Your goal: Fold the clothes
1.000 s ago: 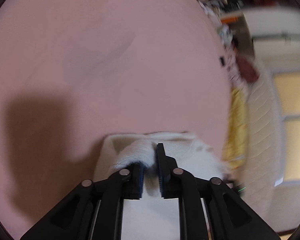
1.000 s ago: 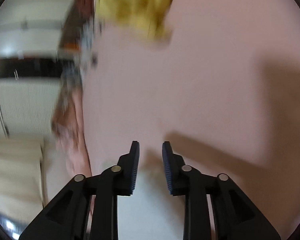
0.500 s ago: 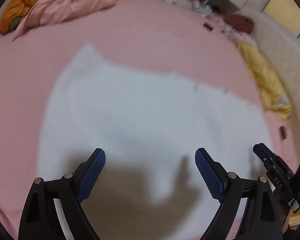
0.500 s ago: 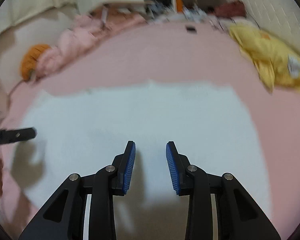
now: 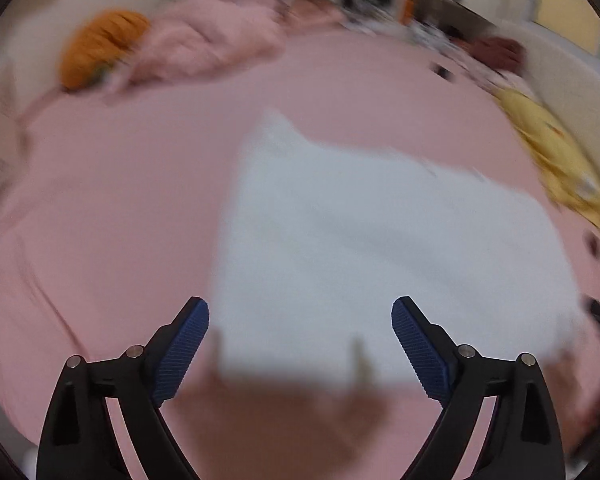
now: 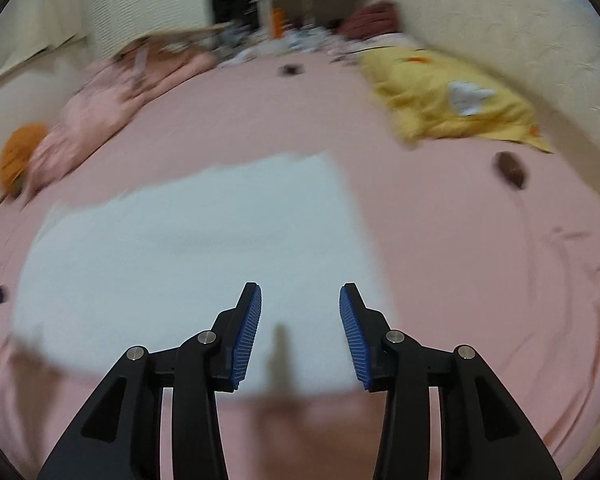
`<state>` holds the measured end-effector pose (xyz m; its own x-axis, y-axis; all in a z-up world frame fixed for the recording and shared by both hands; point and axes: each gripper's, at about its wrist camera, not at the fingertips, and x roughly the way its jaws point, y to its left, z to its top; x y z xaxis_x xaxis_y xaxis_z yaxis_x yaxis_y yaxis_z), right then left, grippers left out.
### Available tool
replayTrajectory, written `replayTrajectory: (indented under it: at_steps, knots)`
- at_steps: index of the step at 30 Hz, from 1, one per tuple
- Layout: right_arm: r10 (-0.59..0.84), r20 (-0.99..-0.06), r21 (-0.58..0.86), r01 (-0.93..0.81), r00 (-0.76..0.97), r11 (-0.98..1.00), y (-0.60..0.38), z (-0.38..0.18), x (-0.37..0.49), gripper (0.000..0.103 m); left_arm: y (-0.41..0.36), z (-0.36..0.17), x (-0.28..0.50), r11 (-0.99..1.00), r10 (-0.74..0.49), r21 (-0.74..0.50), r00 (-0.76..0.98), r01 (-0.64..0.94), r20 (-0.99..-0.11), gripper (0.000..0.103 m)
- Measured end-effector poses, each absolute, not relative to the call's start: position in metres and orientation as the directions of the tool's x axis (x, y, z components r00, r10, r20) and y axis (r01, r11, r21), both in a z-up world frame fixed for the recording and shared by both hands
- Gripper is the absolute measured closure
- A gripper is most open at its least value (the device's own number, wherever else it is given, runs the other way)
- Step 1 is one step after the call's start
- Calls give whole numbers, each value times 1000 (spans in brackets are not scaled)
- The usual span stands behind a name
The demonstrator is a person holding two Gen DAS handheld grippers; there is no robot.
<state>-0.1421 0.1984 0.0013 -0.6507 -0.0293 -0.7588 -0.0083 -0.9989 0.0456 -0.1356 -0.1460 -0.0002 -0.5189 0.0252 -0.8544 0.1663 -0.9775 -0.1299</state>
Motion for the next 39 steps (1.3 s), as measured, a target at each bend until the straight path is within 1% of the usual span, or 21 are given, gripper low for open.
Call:
replayTrajectory:
  at_steps: [2,3,5,7,10,12,13,15,18,20,22,23,25,26,29,30,32,33,35,37,39]
  knots:
    - [-48,-760,2,72,-648,-997,171,-8,-130,41,-119,-18,-121,-986,64,-130,-480,106,-875,9]
    - [-45,-756,-39,114,-653,-993,157,-17,-123,38,-111,-28,-121,-991,53,-103,-463,83,-885,9]
    - [-14,-745,-132,168,-667,-977,139,-31,-123,37,-108,-49,-126,-997,-3,-27,-422,65,-906,9]
    - [37,-797,-156,147,-603,-977,150,-51,-132,37,-125,-69,-134,-994,-71,38,-354,99,-933,9]
    - [21,-854,-57,52,-520,-997,191,-59,-135,35,-174,-73,-130,-968,-36,-44,-307,249,-951,8]
    - [164,-845,-153,-63,-509,-986,210,-45,-130,35,-196,-59,-116,-937,-115,0,-307,350,-945,8]
    - [216,-822,-189,-104,-527,-976,222,-31,-122,34,-200,-51,-108,-935,-120,-4,-325,355,-938,8]
    - [157,-817,-127,-93,-554,-988,240,-12,-107,34,-198,-37,-89,-949,-83,-38,-365,312,-927,8]
    - [-7,-914,16,-19,-407,-1000,262,-2,-95,34,-171,-27,-55,-982,18,-90,-391,166,-920,8]
    - [-44,-976,41,18,-211,-999,263,-15,-81,34,-143,-27,-37,-989,105,-134,-374,54,-922,8]
    - [-7,-1000,8,28,15,-1000,261,-41,-58,34,-112,-33,-23,-985,170,-168,-321,-33,-932,8]
    - [25,-988,-20,36,150,-999,259,-58,-44,34,-99,-40,-17,-984,181,-171,-283,-58,-942,8]
    - [84,-901,-31,132,425,-991,250,-95,-8,34,-81,-50,-8,-981,186,-168,-229,-94,-956,8]
    - [107,-878,-21,185,467,-983,244,-101,3,34,-75,-50,-6,-983,163,-140,-221,-114,-962,8]
    - [189,-888,-85,255,418,-963,234,-84,8,34,-61,-47,1,-984,76,-34,-241,-173,-968,8]
    - [204,-916,-117,257,345,-959,229,-64,0,34,-61,-44,1,-985,50,-4,-265,-175,-963,8]
    - [167,-983,-148,224,71,-963,211,-6,-23,34,-65,-41,2,-989,60,-19,-283,-144,-957,8]
    - [148,-987,-159,207,-69,-965,201,20,-31,34,-68,-39,2,-992,79,-45,-294,-119,-952,8]
    - [112,-938,-182,191,-329,-964,183,64,-43,34,-80,-29,5,-994,110,-100,-366,-47,-924,8]
    - [56,-843,-166,160,-534,-973,164,93,-44,32,-94,-9,13,-997,48,-72,-505,29,-862,8]
    - [21,-740,-141,125,-673,-982,146,107,-45,25,-109,3,17,-995,3,-56,-570,77,-822,8]
